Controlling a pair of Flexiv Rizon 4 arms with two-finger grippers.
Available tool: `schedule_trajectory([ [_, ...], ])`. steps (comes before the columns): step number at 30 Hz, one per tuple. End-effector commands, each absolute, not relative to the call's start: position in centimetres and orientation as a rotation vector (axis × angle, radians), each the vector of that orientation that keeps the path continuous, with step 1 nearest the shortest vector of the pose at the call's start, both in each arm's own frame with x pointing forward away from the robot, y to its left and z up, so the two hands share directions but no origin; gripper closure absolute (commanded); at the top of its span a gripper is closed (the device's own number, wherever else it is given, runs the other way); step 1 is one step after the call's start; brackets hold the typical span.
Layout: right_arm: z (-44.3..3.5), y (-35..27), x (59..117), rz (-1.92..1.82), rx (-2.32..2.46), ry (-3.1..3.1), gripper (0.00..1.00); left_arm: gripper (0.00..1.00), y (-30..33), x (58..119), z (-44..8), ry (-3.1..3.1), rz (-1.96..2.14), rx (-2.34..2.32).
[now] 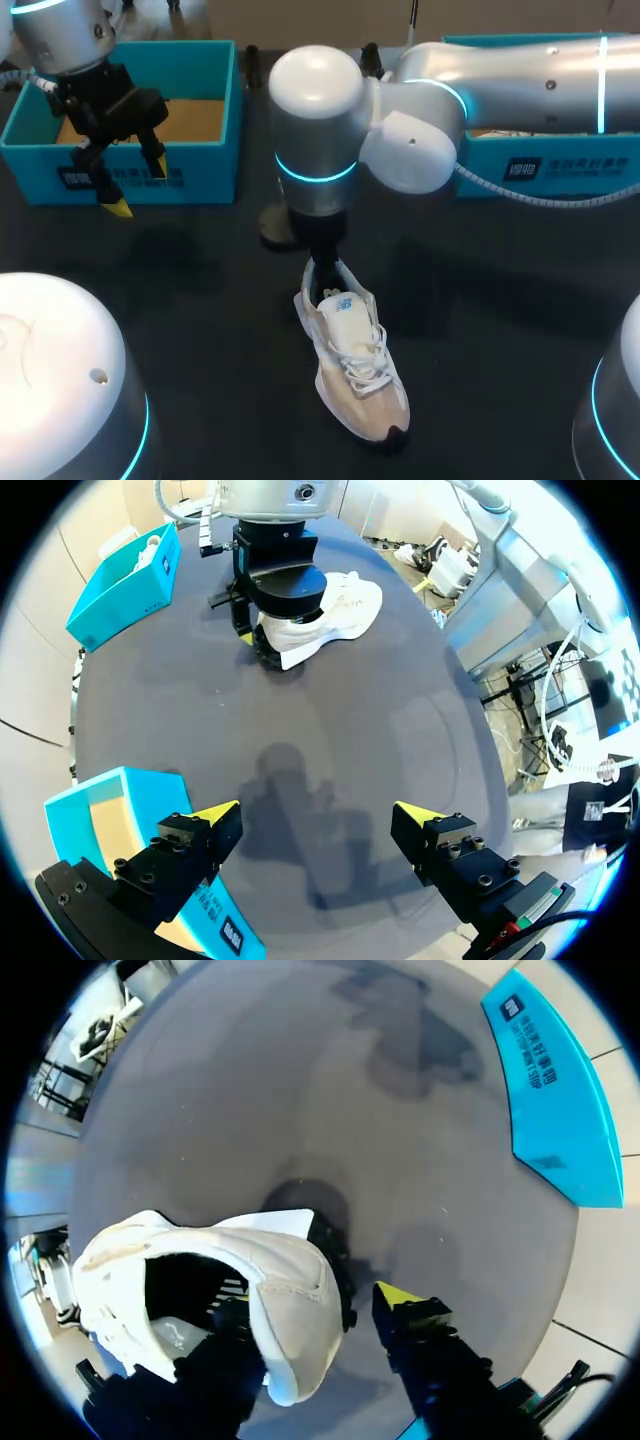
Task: Take the shoe out of the shoebox, open the shoe tongue, remove and reinsert the insole, then place the shoe into the shoebox
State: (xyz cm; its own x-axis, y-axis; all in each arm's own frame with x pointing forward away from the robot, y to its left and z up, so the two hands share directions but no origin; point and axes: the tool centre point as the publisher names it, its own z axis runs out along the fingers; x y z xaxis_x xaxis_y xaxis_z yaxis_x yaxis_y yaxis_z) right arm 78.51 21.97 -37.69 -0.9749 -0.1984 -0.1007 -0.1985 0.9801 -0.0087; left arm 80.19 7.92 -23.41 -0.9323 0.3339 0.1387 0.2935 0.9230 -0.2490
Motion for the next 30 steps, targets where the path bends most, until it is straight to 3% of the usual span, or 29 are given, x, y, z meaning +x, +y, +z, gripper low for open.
schedule_trajectory([
  [1, -37.9, 21.9, 78.3, 0.009, -0.306, 3.023, 0.73, 0.0, 8.0, 80.1, -23.4, -2.906, 0.331, -0.479],
  [2, -38.0, 21.9, 78.3, 0.008, -0.307, 3.025, 0.96, 0.0, 8.0, 80.1, -23.4, -2.906, 0.331, -0.479],
  [3, -38.1, 21.9, 78.2, 0.008, -0.308, 3.026, 1.0, 0.0, 8.0, 80.1, -23.4, -2.906, 0.331, -0.479],
  [11, -36.1, 21.0, 78.2, 0.0, -0.284, 2.998, 1.0, 0.0, 8.0, 80.1, -23.4, -2.906, 0.331, -0.479],
  [26, -23.2, 12.5, 81.5, -0.053, -0.08, 2.872, 1.0, 0.0, 8.0, 80.1, -23.4, -2.906, 0.331, -0.479],
  [30, -22.0, 11.8, 81.6, -0.019, -0.069, 2.857, 1.0, 0.0, 8.0, 80.1, -23.4, -2.906, 0.331, -0.479],
])
